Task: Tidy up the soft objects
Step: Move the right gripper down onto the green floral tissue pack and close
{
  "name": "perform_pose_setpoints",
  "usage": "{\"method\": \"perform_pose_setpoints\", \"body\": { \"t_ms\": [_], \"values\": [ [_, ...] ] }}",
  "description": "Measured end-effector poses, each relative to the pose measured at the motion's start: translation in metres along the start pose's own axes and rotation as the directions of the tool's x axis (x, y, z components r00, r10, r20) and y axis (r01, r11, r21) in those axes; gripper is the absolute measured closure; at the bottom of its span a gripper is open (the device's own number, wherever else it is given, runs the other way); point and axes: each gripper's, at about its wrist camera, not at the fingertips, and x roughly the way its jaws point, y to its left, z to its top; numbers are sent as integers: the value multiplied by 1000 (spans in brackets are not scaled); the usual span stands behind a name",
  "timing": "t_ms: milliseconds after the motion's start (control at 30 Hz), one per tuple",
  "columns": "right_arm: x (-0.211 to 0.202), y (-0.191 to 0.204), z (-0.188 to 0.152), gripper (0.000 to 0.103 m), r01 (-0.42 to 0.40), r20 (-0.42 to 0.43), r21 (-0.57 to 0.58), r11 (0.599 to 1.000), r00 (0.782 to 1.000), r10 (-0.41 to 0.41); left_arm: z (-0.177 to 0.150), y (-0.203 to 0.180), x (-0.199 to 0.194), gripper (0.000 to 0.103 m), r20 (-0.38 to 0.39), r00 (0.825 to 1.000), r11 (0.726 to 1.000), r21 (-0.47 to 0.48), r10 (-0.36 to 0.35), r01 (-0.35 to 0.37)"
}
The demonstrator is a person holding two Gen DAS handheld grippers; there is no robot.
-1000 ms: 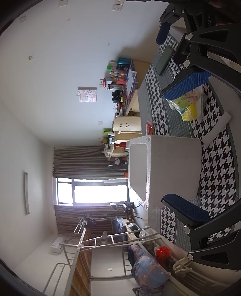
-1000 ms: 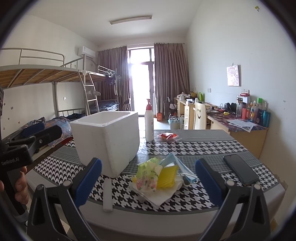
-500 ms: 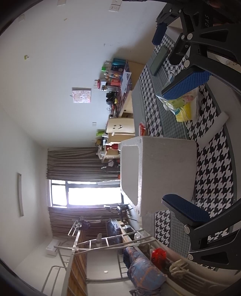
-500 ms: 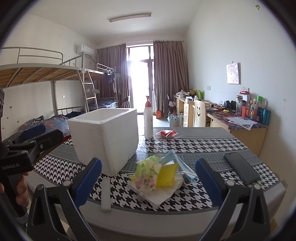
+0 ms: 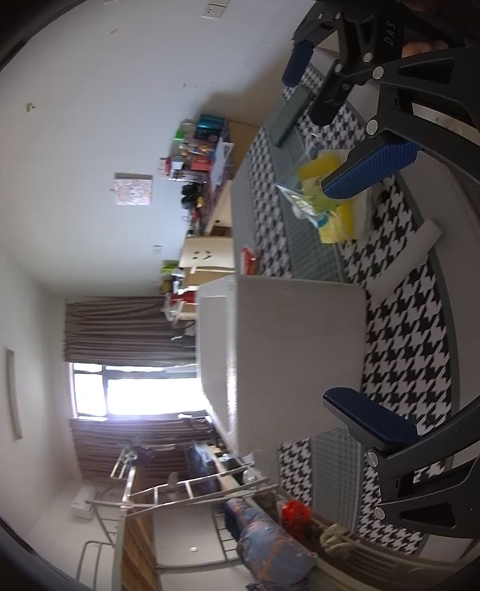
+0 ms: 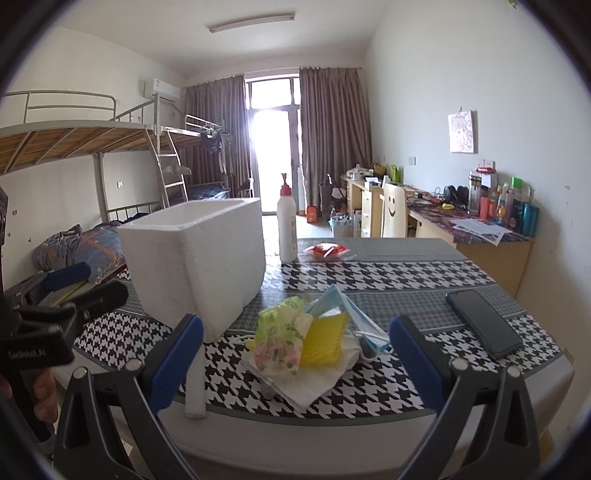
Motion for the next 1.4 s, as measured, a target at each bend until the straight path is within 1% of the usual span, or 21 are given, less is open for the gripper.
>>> {"method": "perform_pose_setpoints", "body": {
  "t_ms": [233, 400, 633, 767, 867, 967, 1033, 1100, 1200, 1267, 1400],
  "values": [
    [11, -6, -5, 1, 4, -36, 17, 1000, 999, -3, -10, -2, 18, 1, -68, 998, 1000, -12, 0, -1],
    [18, -9, -9, 1, 12, -61, 15, 1000, 998, -11, -18, -4, 32, 1, -138, 990, 1000, -18, 0, -3],
    [27, -14, -15, 1, 15, -90, 19, 1000, 996, -14, -26, -5, 46, 1, -202, 979, 999, -22, 17, -22],
    [32, -15, -16, 1, 14, -101, 22, 1000, 995, -12, -34, -8, 57, 1, -248, 969, 1000, -24, 11, -17],
    [37, -20, -16, 1, 18, -114, 29, 999, 993, -14, -41, -10, 65, 2, -295, 955, 1000, -29, -8, 0],
    [41, -23, -18, 1, 18, -117, 34, 999, 993, -14, -44, -11, 68, 5, -312, 950, 1000, -30, 0, -9],
    [43, -24, -18, 1, 17, -118, 41, 999, 993, -13, -45, -12, 72, 10, -327, 945, 999, -34, -8, -3],
    [46, -26, -18, 1, 17, -123, 49, 999, 992, -11, -47, -12, 75, 12, -341, 940, 999, -40, -11, -3],
    [48, -28, -18, 6, 7, -132, 60, 998, 991, 1, -49, -14, 78, 17, -364, 931, 999, -38, -18, 5],
    [49, -28, -18, 10, -9, -135, 69, 998, 991, 18, -50, -14, 78, 19, -374, 927, 999, -39, -22, 9],
    [51, -19, -18, 11, -44, -135, 49, 998, 990, 50, -53, -18, 84, 33, -394, 918, 999, -38, -31, 17]
  ]
}}
